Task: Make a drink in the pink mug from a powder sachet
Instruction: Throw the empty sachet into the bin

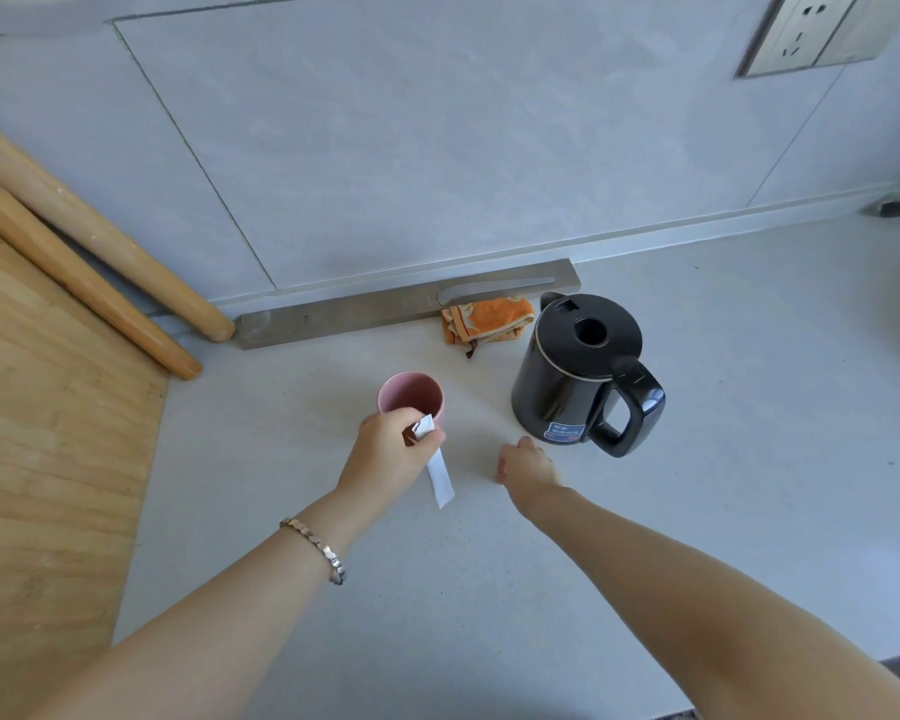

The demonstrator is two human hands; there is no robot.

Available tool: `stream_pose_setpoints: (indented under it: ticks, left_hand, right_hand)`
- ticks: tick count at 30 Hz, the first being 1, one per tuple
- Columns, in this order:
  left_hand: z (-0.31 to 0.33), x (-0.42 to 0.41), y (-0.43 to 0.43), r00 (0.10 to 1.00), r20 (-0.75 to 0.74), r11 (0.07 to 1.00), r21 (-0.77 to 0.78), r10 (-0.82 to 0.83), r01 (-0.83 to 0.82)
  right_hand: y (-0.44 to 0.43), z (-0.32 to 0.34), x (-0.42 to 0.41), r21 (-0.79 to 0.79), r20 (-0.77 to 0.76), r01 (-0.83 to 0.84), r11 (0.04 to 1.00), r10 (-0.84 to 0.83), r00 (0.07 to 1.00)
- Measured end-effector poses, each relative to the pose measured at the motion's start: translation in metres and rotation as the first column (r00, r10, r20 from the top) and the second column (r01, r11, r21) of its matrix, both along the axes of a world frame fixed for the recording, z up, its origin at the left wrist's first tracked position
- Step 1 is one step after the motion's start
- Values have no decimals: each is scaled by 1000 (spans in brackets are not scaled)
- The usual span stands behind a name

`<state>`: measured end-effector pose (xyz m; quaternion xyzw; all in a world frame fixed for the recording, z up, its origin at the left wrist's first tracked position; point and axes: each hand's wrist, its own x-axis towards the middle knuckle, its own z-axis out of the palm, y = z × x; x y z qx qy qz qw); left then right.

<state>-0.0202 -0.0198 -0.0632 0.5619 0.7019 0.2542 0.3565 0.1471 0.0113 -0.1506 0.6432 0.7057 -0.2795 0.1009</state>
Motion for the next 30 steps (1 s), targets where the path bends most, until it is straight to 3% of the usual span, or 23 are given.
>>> stream_pose_setpoints:
  ticks: [3,5,10,17,21,23,26,28,30]
  left_hand:
    - [-6,6,-2,1000,14,999,-34,-1,2]
    - [-5,11,-4,998,59,999,-52,17,-14]
    - [2,34,-9,988,152,991,-130,-15,35]
    - [18,105,-18,909,416,945,-293,-10,145]
    - [12,151,-33,918,360,909,-303,-168,286]
    - [1,178,-42,914,290,879,-301,-284,369]
    - [-13,211,-55,858,214,800,-310,-467,513]
    - [-20,232,-64,792,173,729,-315,-586,608]
    - [-25,246,-69,742,148,677,-325,-654,661]
  right_hand:
    - [-7,1,3,-72,-57,110,991,-114,992]
    - [-15,5,8,-137,-212,226,965,-251,945]
    - [-48,52,31,-201,-691,379,903,-405,599]
    - [-84,92,74,-317,-782,394,863,-473,406]
    - [-112,90,109,-317,-784,591,742,-556,277]
    - [-136,81,135,-293,-761,761,579,-623,182]
    - [-182,63,182,-207,-725,952,226,-689,5]
    - [-219,41,212,-187,-642,982,-6,-756,-127]
    - [-249,11,232,-264,-500,947,-185,-813,-298]
